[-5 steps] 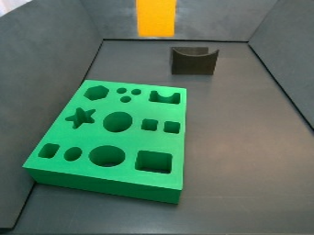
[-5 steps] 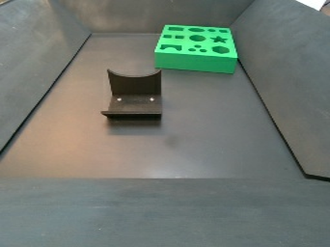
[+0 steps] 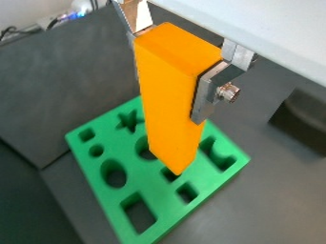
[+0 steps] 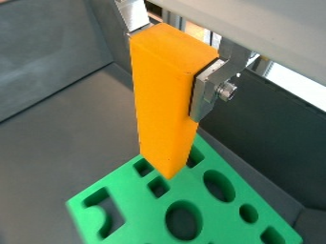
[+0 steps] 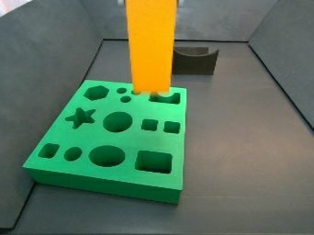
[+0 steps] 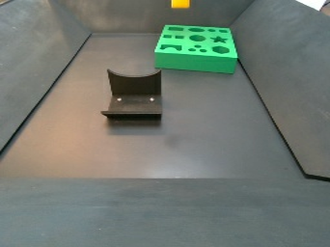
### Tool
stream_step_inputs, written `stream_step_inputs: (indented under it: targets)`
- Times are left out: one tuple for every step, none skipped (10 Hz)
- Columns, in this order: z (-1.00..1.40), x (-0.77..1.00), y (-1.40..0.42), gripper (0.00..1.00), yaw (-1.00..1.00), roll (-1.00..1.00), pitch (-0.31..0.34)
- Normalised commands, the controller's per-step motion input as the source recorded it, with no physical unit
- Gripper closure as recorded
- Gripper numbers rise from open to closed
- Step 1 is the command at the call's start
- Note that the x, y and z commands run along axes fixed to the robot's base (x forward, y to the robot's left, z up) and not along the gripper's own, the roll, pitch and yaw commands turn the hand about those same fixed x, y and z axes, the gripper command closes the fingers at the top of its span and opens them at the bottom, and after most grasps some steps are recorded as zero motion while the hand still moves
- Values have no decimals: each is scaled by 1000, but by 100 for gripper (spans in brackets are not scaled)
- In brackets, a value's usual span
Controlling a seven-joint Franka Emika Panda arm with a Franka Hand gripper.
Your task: Insert the rectangle object.
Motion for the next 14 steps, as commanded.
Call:
stream_step_inputs:
  targets:
    - [-1000,34,-871,100,-174,80,-104]
    - [-1000,0,-849,100,-300,83,-181]
    - [-1000,0,-797,100,-217,26,-87]
    - [-869,-74,-620,100,0,39,-34]
    - [-291,-89,-191,100,74,0,0]
    - [-349,0,-160,100,40,0,0]
    - [-394,94,-160,100,0,0,0]
    - [-326,26,-69,100,0,0,3]
    - [-357,194,-94,100,-71,0,4]
    - [-346,414,-143,100,-383,0,40]
    - [-360,303,-109,100,-483,0,41]
    - [-349,240,-51,100,-511,0,50]
    - [-357,111,0,100,-411,24,74]
    - [-280,-23,80,100,-6,70,40]
